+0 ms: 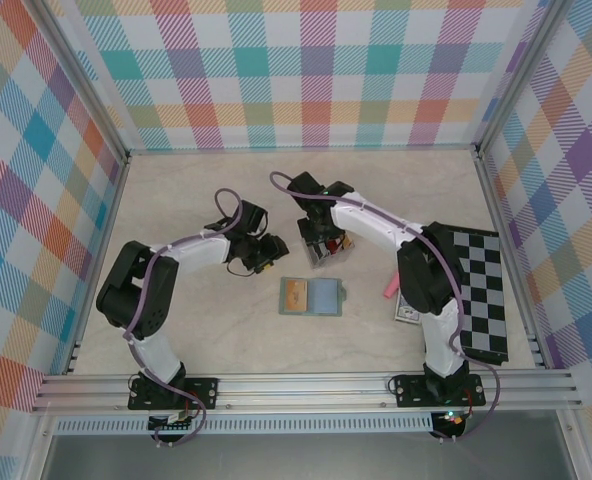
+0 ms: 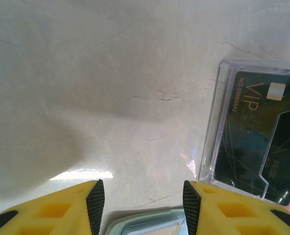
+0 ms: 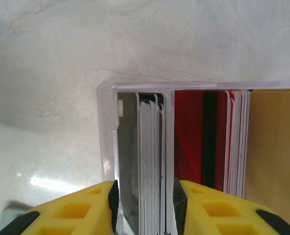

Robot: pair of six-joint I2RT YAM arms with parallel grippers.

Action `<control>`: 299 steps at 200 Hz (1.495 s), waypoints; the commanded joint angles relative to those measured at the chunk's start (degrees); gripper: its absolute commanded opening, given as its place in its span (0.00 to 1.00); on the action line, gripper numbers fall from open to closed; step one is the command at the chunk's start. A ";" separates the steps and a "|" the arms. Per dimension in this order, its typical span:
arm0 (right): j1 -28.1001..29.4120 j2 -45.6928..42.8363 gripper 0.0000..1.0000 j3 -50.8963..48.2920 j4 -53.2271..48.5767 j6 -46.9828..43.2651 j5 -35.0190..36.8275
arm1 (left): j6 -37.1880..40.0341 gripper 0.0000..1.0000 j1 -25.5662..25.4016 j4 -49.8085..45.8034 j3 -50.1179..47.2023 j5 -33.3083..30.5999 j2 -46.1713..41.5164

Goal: Put the credit cards into the card holder
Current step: Pick up the credit card from the storage box.

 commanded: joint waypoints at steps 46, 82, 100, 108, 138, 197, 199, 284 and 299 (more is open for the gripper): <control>1.48 5.23 0.40 4.06 -4.52 -1.81 6.50 | -0.63 0.48 1.21 1.91 -2.13 -0.51 -3.41; 1.99 5.29 0.38 4.89 -5.69 -1.36 12.07 | -0.64 0.48 1.23 2.03 -2.16 -0.23 -3.46; 1.99 4.36 0.34 4.58 -5.22 -1.64 12.82 | -0.63 0.48 1.19 2.11 -2.08 -0.01 -3.33; 1.98 4.02 0.32 4.52 -4.98 -1.74 13.00 | -0.63 0.48 1.27 2.11 -2.05 0.03 -3.38; 2.05 3.56 0.23 4.47 -5.10 -1.86 12.72 | -0.78 0.48 1.20 2.19 -2.20 0.34 -3.26; 2.01 1.87 0.11 4.13 -4.89 -1.76 12.28 | -0.72 0.48 1.25 2.27 -2.38 0.91 -3.15; 2.01 1.74 0.10 4.14 -4.92 -1.74 12.31 | -0.72 0.48 1.25 2.28 -2.35 0.98 -3.15; 1.92 -4.67 0.05 2.16 -3.67 0.09 4.68 | -0.19 0.48 1.22 3.95 -3.26 3.01 -5.18; 1.58 -7.67 0.03 0.77 -2.59 1.47 1.86 | -0.61 0.49 1.29 5.72 -3.83 4.32 -6.65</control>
